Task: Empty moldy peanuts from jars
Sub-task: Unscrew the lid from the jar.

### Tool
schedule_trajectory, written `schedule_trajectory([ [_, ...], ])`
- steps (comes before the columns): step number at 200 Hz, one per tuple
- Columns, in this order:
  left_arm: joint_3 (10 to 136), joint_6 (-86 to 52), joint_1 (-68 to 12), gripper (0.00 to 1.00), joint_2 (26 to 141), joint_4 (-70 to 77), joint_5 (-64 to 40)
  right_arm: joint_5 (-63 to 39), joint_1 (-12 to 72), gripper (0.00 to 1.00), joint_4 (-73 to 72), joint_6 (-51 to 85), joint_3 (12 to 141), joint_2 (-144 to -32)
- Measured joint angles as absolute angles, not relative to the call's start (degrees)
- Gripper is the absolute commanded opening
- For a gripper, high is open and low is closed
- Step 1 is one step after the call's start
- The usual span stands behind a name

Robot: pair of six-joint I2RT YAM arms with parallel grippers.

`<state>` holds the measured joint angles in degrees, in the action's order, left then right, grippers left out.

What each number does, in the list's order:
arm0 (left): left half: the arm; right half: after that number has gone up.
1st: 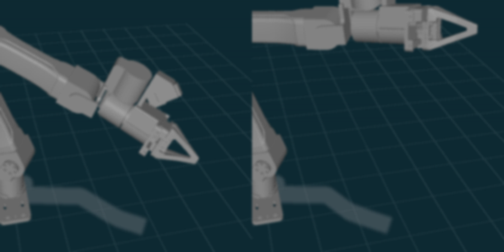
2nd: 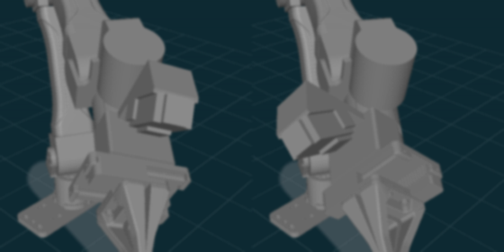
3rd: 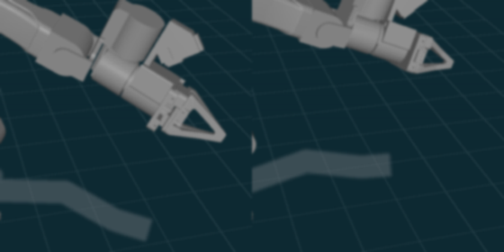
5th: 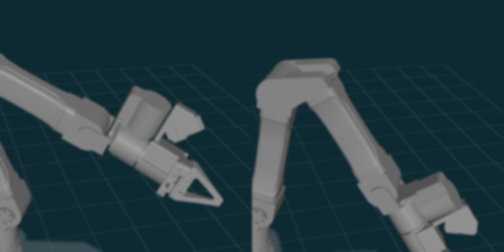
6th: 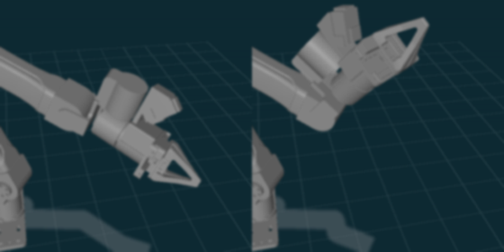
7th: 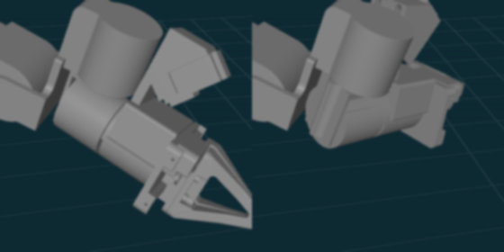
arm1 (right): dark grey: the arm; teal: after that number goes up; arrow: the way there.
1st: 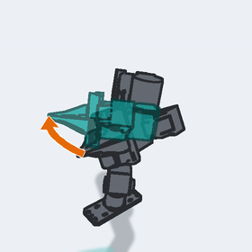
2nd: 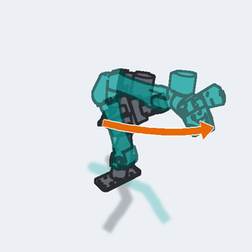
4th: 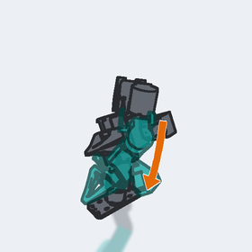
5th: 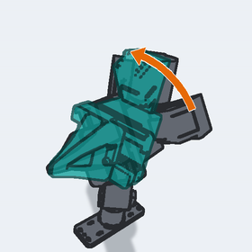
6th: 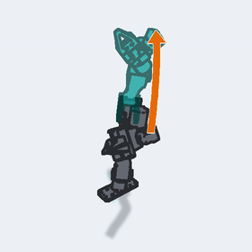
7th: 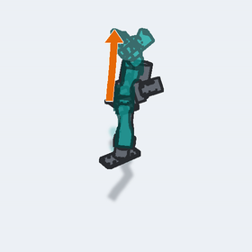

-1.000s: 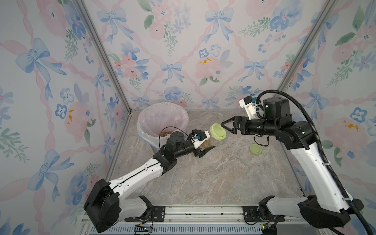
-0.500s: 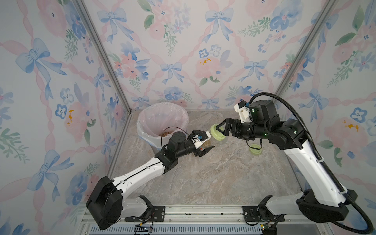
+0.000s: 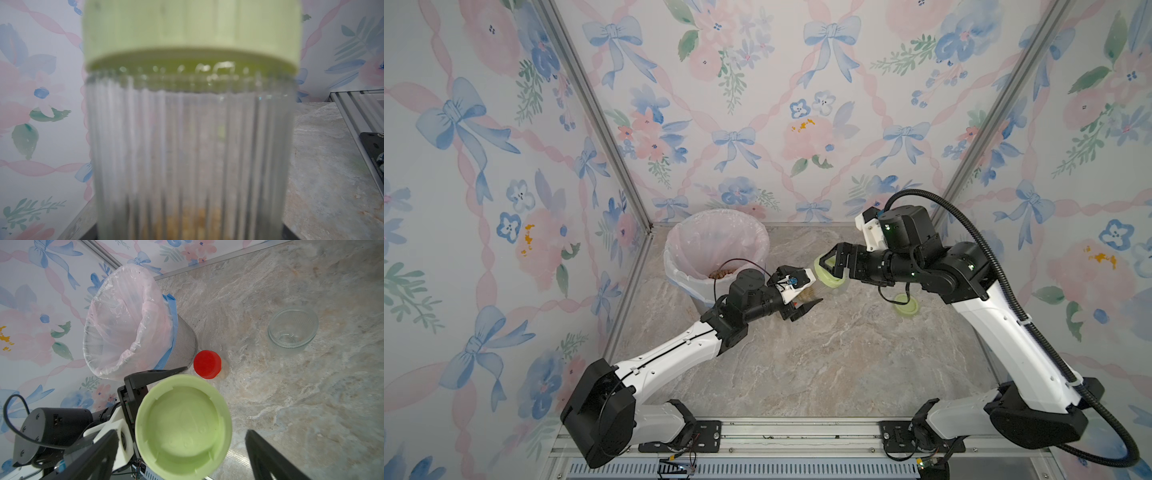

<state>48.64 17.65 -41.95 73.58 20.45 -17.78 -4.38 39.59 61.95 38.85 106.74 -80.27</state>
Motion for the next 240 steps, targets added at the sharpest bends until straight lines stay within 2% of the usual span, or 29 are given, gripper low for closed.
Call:
schedule_trajectory([
  [171, 48.64, 17.63, -41.95, 0.01, 73.69, 20.45, -17.78, -2.92, 40.66, 1.00, 61.87, 38.74, 105.47, -81.80],
  [240, 48.64, 17.63, -42.00, 0.01, 73.69, 20.45, -17.78, -3.16, 40.69, 0.88, 60.69, 38.00, 105.01, -83.40],
])
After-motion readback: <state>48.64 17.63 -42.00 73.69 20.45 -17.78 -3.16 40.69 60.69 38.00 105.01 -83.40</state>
